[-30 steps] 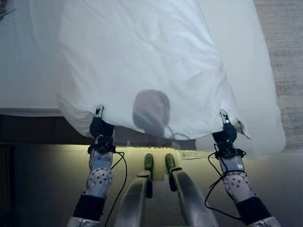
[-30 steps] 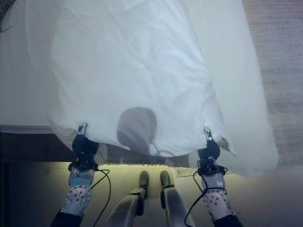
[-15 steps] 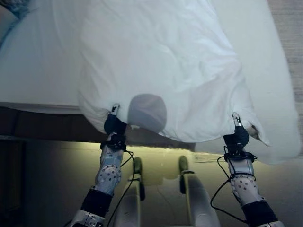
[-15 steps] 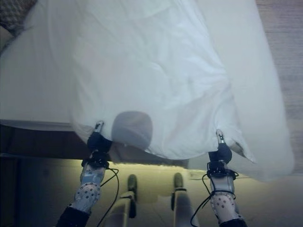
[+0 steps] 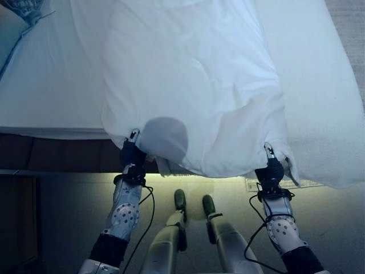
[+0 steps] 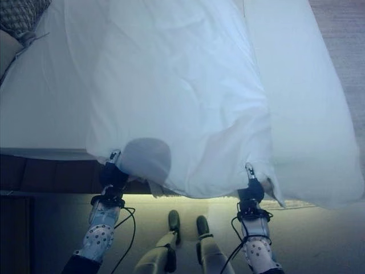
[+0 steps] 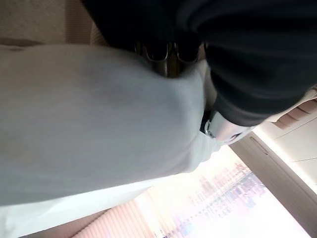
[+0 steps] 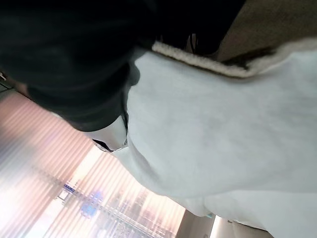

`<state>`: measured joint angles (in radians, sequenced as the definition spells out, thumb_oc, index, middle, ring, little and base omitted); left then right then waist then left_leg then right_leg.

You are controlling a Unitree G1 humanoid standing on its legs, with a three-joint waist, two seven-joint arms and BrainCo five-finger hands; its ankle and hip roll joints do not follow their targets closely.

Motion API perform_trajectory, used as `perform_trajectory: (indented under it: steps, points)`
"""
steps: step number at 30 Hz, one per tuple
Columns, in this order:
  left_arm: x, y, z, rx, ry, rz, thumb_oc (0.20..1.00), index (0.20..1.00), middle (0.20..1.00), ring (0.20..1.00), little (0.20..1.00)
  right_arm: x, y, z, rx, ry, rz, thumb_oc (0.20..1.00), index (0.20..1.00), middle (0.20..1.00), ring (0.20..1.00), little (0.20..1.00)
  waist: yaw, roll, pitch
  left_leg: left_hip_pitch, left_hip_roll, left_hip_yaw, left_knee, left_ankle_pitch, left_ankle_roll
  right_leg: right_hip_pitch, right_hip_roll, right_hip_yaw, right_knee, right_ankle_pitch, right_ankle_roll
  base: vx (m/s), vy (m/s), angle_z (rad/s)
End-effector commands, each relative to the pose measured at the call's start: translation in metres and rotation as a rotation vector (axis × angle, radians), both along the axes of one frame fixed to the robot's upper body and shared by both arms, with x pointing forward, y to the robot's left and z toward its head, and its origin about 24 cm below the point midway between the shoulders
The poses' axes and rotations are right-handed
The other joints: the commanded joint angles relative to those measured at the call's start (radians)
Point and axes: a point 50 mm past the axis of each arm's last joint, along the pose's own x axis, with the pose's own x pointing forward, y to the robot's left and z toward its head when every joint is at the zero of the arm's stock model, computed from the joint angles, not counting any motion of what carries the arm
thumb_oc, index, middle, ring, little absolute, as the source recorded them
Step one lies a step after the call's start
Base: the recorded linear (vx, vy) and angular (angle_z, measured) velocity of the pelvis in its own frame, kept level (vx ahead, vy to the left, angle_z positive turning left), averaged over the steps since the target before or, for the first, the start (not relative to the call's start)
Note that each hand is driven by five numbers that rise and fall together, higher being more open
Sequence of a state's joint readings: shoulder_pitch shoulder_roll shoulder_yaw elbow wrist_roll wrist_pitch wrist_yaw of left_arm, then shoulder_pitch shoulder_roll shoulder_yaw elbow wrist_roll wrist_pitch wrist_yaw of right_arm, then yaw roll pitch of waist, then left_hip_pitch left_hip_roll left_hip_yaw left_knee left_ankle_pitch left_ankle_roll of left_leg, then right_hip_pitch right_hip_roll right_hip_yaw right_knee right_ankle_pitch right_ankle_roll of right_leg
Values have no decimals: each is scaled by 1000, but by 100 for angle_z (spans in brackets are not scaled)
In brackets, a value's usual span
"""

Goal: Make the bed

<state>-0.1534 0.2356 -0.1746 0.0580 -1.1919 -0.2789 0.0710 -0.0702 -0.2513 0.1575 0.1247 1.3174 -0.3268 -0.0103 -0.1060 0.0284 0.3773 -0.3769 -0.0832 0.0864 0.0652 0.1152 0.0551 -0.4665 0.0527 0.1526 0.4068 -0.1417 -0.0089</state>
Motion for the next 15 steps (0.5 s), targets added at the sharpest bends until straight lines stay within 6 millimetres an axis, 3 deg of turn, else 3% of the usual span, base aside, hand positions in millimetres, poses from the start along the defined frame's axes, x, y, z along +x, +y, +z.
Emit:
perform_trajectory:
  steps: [1,4,5,6,11,14,15]
  points:
    - [2,-19,20,-38,-106,-39,200,200,200,200,200,-3,-13,21,-77,-105,-29,200,200,200,200,200,-40,10,-20,-33,-20,33,242,-131,-99,87,31,-23,-218,137,54,-14,-127,15]
    - [3,-25,20,-49,-107,-55,200,200,200,200,200,-4,-17,19,-75,-98,-40,200,200,200,200,200,-38,14,-21,-52,-38,12,273,-137,-109,106,25,-31,-216,130,48,-4,-115,47]
    - [3,-25,19,-53,-99,-50,200,200,200,200,200,-3,-16,17,-64,-92,-44,200,200,200,200,200,-39,14,-35,-34,-7,8,227,-149,-89,99,25,-28,-207,122,50,27,-5,22]
    - [3,-25,19,-53,-99,-50,200,200,200,200,200,-3,-16,17,-64,-92,-44,200,200,200,200,200,-39,14,-35,-32,-7,8,225,-149,-89,100,25,-27,-207,122,50,27,4,14]
    - [1,-13,26,-46,-133,4,200,200,200,200,200,-1,-16,18,-55,-103,-52,200,200,200,200,200,-8,-27,-43,-42,144,-193,76,-23,-98,85,-17,18,-198,106,48,29,116,-3]
    - [1,-6,28,-45,-146,33,200,200,200,200,200,1,-18,19,-27,-113,-63,200,200,200,200,200,7,-23,-46,-30,225,-247,-44,66,-136,83,-23,38,-200,95,66,83,313,0]
    - [1,-3,28,-51,-145,43,200,200,200,200,200,2,-18,18,-7,-114,-72,200,200,200,200,200,8,-17,-46,-20,238,-236,-73,77,-149,84,-27,44,-200,93,76,106,457,-14]
